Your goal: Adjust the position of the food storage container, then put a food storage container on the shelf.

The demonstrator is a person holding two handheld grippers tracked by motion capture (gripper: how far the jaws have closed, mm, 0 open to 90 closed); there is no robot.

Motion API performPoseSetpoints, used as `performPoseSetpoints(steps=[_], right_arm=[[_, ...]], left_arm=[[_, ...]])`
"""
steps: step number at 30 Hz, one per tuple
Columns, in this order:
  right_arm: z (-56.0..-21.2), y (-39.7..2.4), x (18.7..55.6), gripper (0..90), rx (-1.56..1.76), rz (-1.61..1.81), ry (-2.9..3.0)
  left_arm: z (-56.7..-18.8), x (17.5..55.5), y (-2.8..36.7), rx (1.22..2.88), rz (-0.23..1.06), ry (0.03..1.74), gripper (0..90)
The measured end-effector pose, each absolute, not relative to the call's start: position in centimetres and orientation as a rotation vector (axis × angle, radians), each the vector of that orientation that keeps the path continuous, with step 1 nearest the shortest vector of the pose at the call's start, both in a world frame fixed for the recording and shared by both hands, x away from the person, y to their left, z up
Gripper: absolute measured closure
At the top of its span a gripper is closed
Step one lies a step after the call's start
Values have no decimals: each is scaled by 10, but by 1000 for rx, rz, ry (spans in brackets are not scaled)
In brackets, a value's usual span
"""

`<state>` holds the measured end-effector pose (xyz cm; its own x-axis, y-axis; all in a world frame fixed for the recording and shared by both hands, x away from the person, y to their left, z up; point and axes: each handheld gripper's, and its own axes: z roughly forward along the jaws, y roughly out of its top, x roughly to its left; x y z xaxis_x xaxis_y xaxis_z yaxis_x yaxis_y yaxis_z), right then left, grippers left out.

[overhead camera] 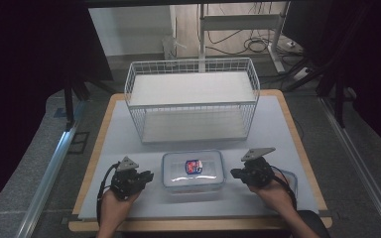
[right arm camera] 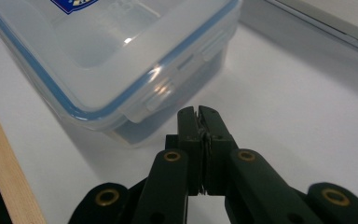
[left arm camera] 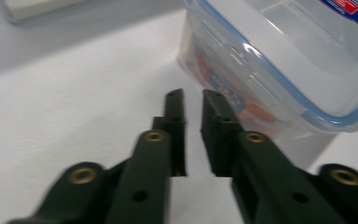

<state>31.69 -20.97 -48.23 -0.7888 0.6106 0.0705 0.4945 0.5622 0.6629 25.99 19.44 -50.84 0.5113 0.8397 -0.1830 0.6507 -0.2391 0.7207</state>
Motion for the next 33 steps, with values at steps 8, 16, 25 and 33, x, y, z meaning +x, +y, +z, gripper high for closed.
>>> performPoseSetpoints(steps=[8,16,25,33], right_arm=[[-482,-225,314,437,900,1057,2566],[-483,-225,314,325,877,1058,2559],[-482,-227,315,295,892,1077,2547],[-471,-226,320,292,963,1205,2565]], left_arm=[[-511,263,198,2008,372,1195,259],[-511,263,199,2016,393,1198,192],[-511,263,200,2014,375,1194,178],[-492,267,195,1963,256,1126,100]])
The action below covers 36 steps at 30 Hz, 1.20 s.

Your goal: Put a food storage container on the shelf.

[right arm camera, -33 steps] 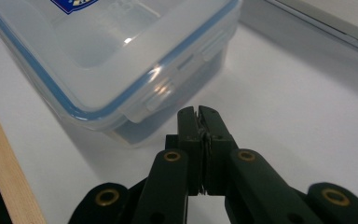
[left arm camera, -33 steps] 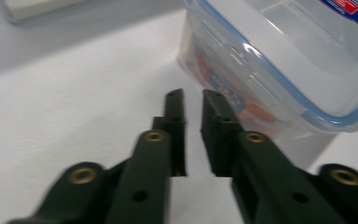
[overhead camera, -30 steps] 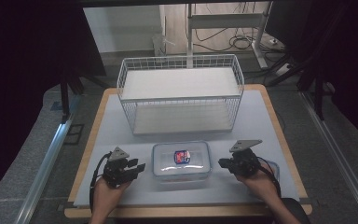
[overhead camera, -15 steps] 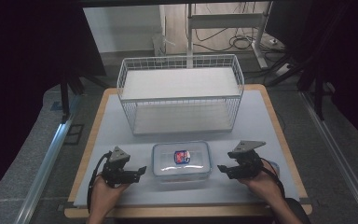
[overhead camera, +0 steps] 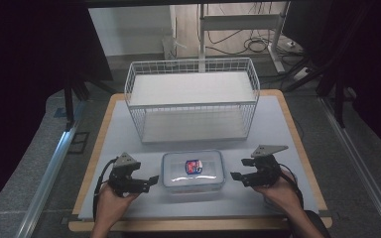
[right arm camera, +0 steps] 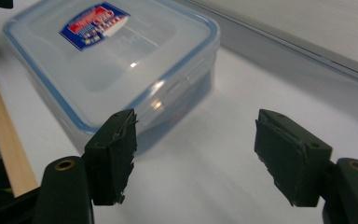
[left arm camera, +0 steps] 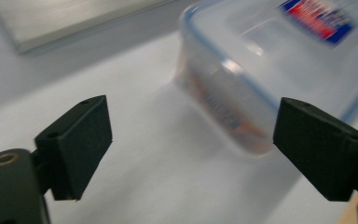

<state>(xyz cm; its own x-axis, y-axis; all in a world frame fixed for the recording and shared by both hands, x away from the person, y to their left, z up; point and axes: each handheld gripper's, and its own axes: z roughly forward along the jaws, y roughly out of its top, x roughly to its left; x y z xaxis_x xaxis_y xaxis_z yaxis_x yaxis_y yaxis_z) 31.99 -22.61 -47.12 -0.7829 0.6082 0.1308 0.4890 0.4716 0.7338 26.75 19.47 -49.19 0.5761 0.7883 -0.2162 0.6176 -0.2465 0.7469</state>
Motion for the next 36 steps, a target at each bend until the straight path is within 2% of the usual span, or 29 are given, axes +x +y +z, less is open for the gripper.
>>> performPoseSetpoints(steps=[8,9,23,31,33,36], right_arm=[[-472,-209,324,239,969,1215,2637],[-473,-204,326,221,974,1217,2655],[-489,-179,351,128,1166,1267,2806],[-496,-176,358,118,1293,1288,2864],[-494,-178,357,147,1296,1283,2871],[-494,-179,356,163,1308,1292,2871]], left_arm=[[-495,284,178,1998,154,1114,93],[-498,289,177,1982,102,1105,93],[-515,308,162,1950,-169,1056,77],[-515,309,163,1939,-204,1082,77],[-512,307,165,1944,-193,1081,133],[-512,305,166,1938,-195,1084,140]])
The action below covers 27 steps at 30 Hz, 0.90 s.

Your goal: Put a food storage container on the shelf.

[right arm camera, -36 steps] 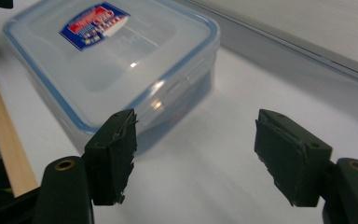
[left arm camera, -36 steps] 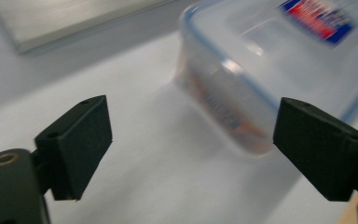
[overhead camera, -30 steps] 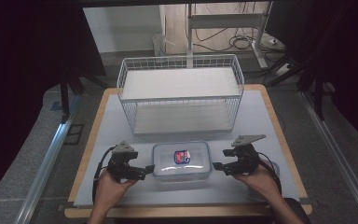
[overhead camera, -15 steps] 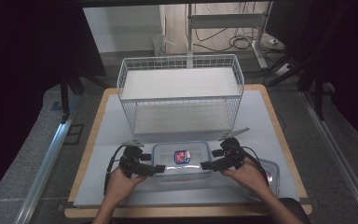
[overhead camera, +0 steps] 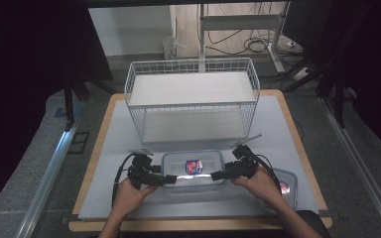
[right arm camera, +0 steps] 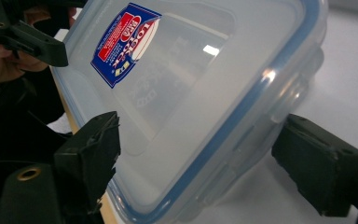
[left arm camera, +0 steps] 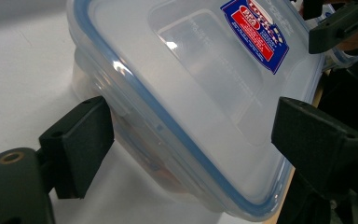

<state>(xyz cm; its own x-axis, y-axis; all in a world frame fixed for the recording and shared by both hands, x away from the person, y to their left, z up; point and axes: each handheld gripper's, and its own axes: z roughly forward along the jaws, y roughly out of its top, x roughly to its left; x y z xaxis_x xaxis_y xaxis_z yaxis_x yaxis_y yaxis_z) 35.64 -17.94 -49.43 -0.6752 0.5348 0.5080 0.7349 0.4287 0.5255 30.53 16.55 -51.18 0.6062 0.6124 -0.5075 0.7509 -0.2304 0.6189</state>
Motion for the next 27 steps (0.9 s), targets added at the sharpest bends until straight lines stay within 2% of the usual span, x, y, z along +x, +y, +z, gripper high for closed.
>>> performPoseSetpoints(steps=[2,3,6,14,27], right_arm=[[-495,-182,355,184,-1108,-1098,-2402],[-494,-184,353,211,-1094,-1101,-2407],[-491,-186,350,251,-1090,-1114,-2412],[-487,-198,346,398,-1079,-1175,-2372],[-495,-201,354,391,-1111,-1202,-2274]], left_arm=[[-510,303,166,1941,-195,1083,155],[-509,302,168,1926,-188,1090,215],[-507,298,175,1897,-180,1079,299],[-507,286,182,1839,-173,1072,404],[-512,286,183,1800,-206,1110,387]])
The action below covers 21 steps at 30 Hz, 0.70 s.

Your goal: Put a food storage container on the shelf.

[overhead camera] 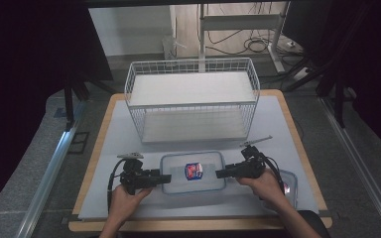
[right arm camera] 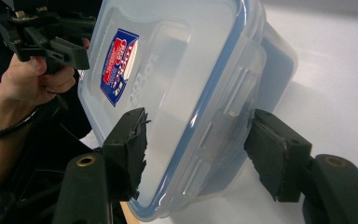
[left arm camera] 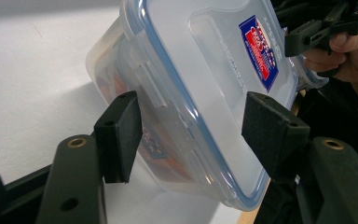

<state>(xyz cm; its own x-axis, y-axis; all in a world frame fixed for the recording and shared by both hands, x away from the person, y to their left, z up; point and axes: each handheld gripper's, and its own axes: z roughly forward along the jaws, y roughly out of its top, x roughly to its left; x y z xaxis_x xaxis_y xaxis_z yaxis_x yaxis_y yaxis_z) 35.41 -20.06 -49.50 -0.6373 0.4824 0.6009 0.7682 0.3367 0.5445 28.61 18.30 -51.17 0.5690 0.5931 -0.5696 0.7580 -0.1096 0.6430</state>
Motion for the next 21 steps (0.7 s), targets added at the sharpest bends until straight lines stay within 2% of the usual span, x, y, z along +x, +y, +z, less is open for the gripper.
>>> performPoseSetpoints(steps=[12,14,21], right_arm=[[-499,-203,359,365,-1105,-1191,-2220],[-497,-202,357,404,-1104,-1198,-2237],[-497,-206,357,450,-1118,-1220,-2205]], left_arm=[[-511,282,184,1818,-193,1080,405],[-512,282,184,1813,-201,1089,400],[-513,281,184,1801,-209,1098,400]])
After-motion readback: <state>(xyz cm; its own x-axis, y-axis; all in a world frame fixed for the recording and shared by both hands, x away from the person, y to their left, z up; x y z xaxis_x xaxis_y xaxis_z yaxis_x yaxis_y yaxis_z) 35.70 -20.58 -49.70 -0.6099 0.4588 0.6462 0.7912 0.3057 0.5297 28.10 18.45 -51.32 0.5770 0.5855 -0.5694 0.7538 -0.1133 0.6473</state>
